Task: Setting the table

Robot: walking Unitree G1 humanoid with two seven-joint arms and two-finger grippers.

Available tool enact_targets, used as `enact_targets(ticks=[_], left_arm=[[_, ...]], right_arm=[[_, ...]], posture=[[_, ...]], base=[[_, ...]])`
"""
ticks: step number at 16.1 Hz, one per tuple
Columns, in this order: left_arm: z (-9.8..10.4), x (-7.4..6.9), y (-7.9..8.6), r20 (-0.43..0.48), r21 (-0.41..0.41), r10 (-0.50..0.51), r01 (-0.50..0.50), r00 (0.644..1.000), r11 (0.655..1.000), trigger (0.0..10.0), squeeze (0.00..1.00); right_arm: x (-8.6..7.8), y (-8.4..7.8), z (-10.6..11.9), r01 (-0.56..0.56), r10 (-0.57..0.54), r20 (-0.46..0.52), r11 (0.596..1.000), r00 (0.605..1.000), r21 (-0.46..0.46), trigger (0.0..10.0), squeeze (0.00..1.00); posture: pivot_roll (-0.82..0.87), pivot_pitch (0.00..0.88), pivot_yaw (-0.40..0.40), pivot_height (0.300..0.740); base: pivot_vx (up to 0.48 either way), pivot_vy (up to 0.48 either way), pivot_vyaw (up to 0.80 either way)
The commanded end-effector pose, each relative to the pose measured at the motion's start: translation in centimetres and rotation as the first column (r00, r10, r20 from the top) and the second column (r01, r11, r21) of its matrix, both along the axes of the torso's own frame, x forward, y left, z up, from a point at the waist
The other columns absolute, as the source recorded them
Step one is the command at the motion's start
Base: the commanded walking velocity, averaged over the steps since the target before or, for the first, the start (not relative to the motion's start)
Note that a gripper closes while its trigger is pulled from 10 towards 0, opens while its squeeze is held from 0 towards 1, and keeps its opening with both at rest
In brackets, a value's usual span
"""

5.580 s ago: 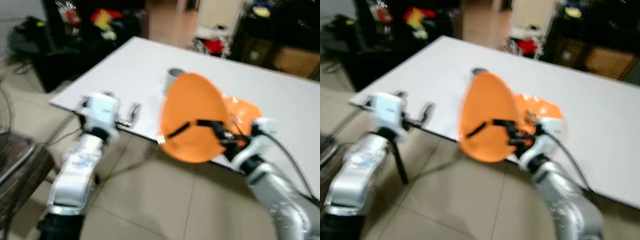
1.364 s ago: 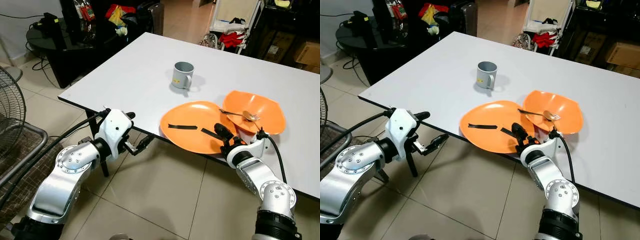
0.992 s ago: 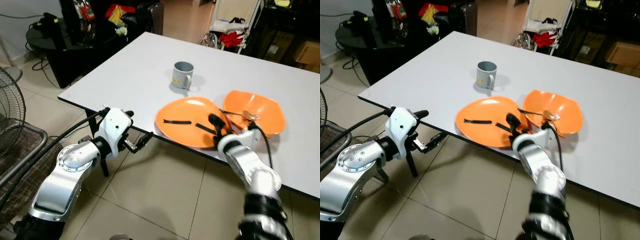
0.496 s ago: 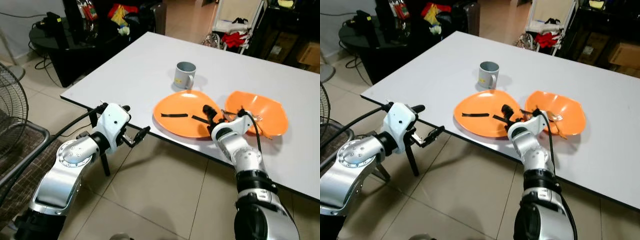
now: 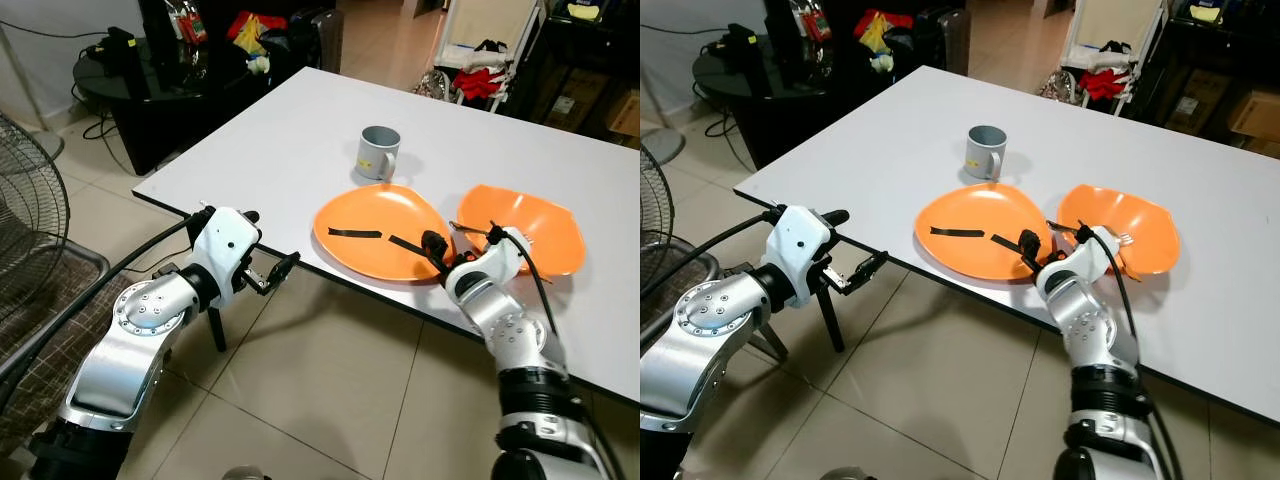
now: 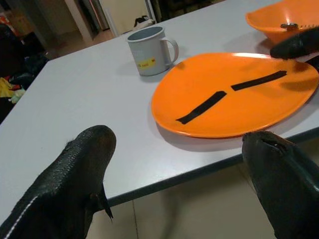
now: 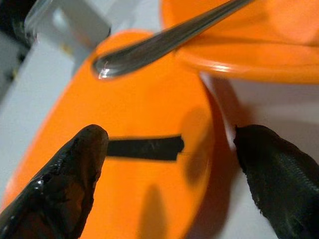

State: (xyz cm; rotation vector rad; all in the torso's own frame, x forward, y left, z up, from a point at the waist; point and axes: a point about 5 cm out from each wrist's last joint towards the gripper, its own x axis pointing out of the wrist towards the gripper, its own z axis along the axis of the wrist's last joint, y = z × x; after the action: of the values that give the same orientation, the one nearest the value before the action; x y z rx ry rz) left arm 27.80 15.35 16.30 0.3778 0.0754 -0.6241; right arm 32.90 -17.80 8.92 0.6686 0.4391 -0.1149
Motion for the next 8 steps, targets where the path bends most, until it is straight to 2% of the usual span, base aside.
enact_targets(ticks=[1, 2, 4, 5, 7, 8], left_arm=[[0.2, 0.3, -0.1, 0.012, 0.008, -0.004, 0.004, 1.0, 1.0, 10.0, 0.0], [0.3, 0.3, 0.0, 0.014, 0.012, -0.005, 0.005, 1.0, 1.0, 10.0, 0.0], [0.4, 0.4, 0.0, 0.017, 0.014, -0.006, 0.006, 1.0, 1.0, 10.0, 0.0], [0.4, 0.4, 0.0, 0.018, 0.015, -0.006, 0.006, 1.0, 1.0, 10.0, 0.0], [0.5, 0.3, 0.0, 0.019, 0.013, -0.008, 0.008, 1.0, 1.0, 10.0, 0.0], [0.5, 0.4, 0.0, 0.02, 0.01, -0.011, 0.01, 1.0, 1.0, 10.0, 0.0]], right_arm=[[-0.6, 0.6, -0.9, -0.062, 0.059, -0.06, 0.997, 0.996, -0.055, 10.0, 1.0], [-0.7, 1.0, -0.9, -0.122, 0.113, -0.078, 0.985, 0.99, -0.12, 10.0, 1.0], [-1.2, 1.6, -0.4, -0.19, 0.177, -0.084, 0.964, 0.981, -0.185, 10.0, 0.98], [-1.4, 1.7, -0.1, -0.212, 0.201, -0.072, 0.956, 0.977, -0.205, 10.0, 0.82], [-1.9, 1.7, 0.8, -0.26, 0.262, -0.029, 0.922, 0.964, -0.286, 10.0, 0.0], [-2.0, 1.6, 1.4, -0.271, 0.291, -0.001, 0.892, 0.957, -0.363, 10.0, 0.0]], posture=[[0.1, 0.0, 0.001, 0.74], [0.1, 0.0, 0.002, 0.74], [0.1, 0.0, 0.001, 0.74], [0.11, 0.0, -0.001, 0.74], [0.11, 0.0, -0.001, 0.74], [0.1, 0.0, 0.003, 0.74]], base=[[0.0, 0.0, 0.0], [0.0, 0.0, 0.0], [0.0, 0.0, 0.0], [0.0, 0.0, 0.0], [0.0, 0.0, 0.0], [0.0, 0.0, 0.0]])
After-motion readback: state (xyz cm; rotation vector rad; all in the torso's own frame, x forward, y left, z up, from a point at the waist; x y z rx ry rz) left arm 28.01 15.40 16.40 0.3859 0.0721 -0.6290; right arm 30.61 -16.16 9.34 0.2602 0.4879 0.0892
